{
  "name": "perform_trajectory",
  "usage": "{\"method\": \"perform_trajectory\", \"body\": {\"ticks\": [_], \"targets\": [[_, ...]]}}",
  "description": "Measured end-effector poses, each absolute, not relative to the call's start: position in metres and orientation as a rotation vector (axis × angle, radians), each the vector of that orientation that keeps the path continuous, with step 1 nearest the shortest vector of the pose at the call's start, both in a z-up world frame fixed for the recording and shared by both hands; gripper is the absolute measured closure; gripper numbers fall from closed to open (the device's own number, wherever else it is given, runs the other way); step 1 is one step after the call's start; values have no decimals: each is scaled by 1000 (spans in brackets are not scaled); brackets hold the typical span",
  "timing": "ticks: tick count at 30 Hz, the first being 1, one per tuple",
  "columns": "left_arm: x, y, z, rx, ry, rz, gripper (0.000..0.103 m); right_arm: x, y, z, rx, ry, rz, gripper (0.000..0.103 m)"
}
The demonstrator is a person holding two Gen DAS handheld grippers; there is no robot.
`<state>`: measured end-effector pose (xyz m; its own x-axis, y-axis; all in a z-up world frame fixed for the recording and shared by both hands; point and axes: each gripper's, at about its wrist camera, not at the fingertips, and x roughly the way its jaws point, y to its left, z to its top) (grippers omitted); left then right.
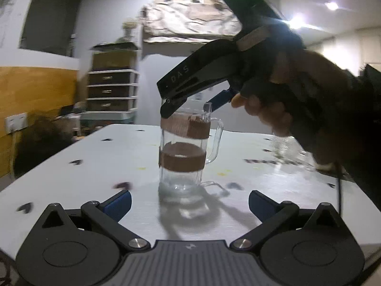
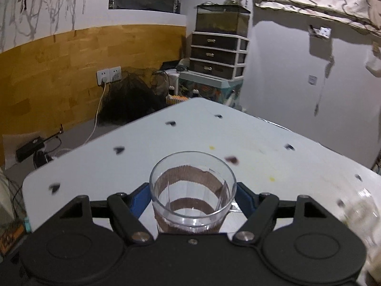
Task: Flip cup upright
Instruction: 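Set the upright glass mug on the table and open the right tool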
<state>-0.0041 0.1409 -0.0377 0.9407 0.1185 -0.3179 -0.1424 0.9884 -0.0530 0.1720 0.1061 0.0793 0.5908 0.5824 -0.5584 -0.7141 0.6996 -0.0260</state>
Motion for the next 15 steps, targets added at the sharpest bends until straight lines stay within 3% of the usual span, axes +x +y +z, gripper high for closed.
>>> {"method": "perform_trajectory", "body": {"ticks": [10,15], "targets": [[-1,203,-34,-127,315,216,0,221,219,81,-252,519,758,26],[-2,214,-34,-135,319,232,0,242,253,75,-229,595,756,26]]}}
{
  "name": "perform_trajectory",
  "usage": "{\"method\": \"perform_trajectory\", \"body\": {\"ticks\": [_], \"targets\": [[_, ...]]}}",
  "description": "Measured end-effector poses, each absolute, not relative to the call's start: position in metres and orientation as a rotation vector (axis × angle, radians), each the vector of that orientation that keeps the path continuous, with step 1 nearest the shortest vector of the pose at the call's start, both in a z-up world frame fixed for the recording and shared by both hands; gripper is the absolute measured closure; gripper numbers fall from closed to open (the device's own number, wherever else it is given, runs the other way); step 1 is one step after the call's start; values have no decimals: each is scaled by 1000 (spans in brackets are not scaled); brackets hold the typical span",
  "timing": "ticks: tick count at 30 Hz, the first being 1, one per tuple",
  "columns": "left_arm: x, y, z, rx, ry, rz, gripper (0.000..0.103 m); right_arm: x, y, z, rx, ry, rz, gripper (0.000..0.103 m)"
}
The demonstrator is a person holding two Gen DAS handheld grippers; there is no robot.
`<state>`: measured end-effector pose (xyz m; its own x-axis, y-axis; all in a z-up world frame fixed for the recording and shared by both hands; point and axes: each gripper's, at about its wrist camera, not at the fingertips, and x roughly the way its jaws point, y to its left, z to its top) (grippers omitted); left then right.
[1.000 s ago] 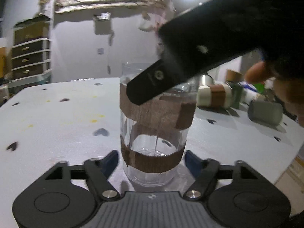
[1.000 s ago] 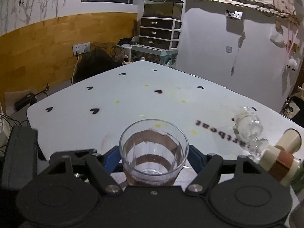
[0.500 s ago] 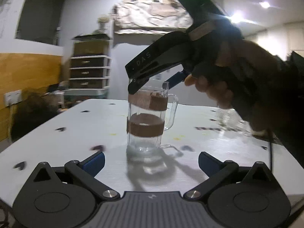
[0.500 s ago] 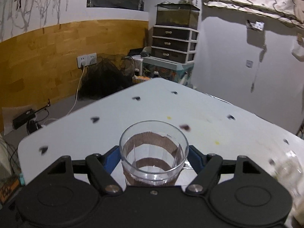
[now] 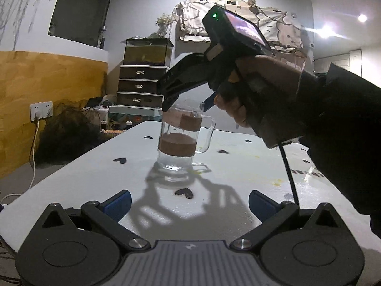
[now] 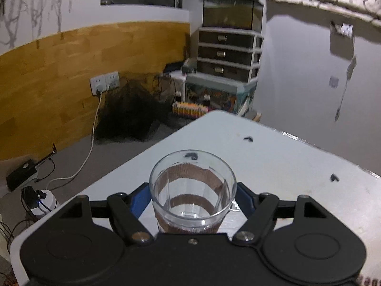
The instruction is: Flip cup upright
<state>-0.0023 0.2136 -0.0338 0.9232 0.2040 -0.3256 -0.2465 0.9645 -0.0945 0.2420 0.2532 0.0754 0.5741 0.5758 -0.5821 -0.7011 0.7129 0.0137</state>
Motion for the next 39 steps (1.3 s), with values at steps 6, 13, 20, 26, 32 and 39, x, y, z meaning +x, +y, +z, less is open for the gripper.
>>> {"method": "perform_trajectory", "body": {"ticks": [6,13,20,26,32,39], "targets": [[-4,213,-31,-135,312,238,0,243,259,77,-231,584,751,14],[-3,204,-20,-121,293,241,0,224,201,96,-163,551,798,14],[-4,197,-7,-97,288,271,0,178,120,104,-140,468,819,13],[-13,189,3,-101,291,294,0,143,62,83,-111,448,817,10],[-24,177,9,-114,306,298,0,112,22,61,-101,403,785,3],[-34,158,15,-93,311,297,0,81,-15,52,-74,335,753,0]]}}
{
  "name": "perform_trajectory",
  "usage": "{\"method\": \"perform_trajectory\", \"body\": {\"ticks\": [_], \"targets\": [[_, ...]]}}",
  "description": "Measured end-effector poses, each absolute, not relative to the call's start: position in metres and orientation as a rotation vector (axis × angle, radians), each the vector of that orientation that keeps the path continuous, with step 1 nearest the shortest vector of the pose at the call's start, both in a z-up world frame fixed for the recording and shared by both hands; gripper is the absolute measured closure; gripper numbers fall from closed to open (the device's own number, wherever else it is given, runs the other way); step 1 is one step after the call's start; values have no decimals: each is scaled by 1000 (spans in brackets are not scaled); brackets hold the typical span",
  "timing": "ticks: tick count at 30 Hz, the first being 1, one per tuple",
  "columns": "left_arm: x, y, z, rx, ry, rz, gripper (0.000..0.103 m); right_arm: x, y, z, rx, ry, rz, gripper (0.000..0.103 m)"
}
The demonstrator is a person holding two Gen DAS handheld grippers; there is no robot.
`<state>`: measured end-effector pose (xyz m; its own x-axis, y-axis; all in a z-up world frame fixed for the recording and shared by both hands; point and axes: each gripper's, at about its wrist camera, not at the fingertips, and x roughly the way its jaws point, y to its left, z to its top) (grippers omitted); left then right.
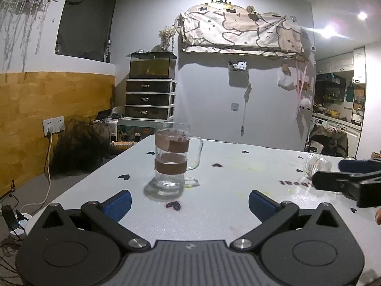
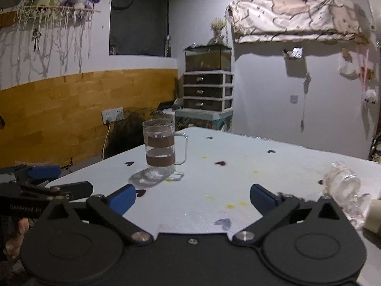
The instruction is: Flip cup upright
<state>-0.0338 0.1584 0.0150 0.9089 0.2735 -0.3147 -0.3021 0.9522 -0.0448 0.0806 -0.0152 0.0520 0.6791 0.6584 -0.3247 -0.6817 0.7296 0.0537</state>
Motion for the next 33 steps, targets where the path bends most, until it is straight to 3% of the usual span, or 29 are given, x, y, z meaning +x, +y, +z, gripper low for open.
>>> {"method": "perform_trajectory", "body": {"ticks": [33], "targets": [[-55,138,13,-87,335,286,0,46,-56,35,-85,271,640,0]]}}
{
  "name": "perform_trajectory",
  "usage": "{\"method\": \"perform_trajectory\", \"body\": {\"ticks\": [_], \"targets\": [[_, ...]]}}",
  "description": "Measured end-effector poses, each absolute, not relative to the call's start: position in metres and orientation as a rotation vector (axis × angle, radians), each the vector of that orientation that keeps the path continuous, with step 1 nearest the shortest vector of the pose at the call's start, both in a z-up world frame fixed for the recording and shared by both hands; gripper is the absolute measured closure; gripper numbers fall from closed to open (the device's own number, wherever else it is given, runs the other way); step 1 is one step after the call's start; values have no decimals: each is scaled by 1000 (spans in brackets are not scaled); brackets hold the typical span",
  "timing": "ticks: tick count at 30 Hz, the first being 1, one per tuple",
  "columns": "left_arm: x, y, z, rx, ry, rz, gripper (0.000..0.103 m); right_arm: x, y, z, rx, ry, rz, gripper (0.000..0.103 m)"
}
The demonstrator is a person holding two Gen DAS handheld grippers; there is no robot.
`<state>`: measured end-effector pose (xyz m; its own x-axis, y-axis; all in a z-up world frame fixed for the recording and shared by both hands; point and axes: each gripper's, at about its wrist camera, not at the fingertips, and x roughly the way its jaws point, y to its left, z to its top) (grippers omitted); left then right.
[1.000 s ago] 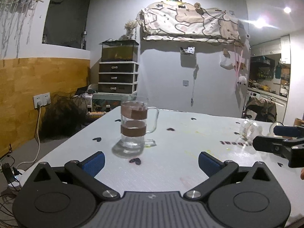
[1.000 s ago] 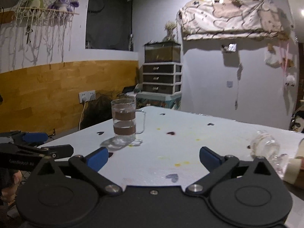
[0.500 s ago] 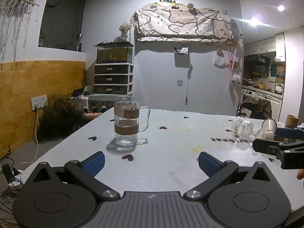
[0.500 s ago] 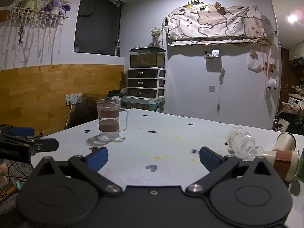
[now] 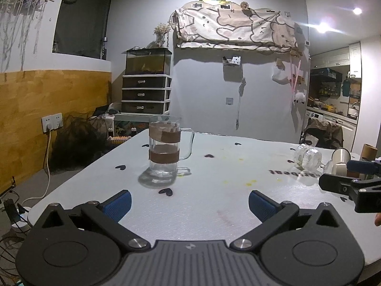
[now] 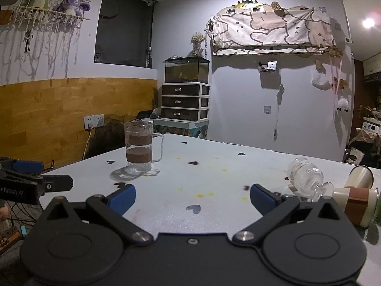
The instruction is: Flip cup upright
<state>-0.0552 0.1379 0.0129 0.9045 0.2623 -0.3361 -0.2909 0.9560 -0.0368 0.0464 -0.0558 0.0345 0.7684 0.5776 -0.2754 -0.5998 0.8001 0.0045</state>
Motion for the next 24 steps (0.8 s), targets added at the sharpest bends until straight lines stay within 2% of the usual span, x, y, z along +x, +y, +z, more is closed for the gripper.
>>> {"method": "perform_trajectory", "body": {"ticks": [24], "targets": [[-53,134,12,-68,341,294,0,46,-56,34,-84,282,632,0]]}}
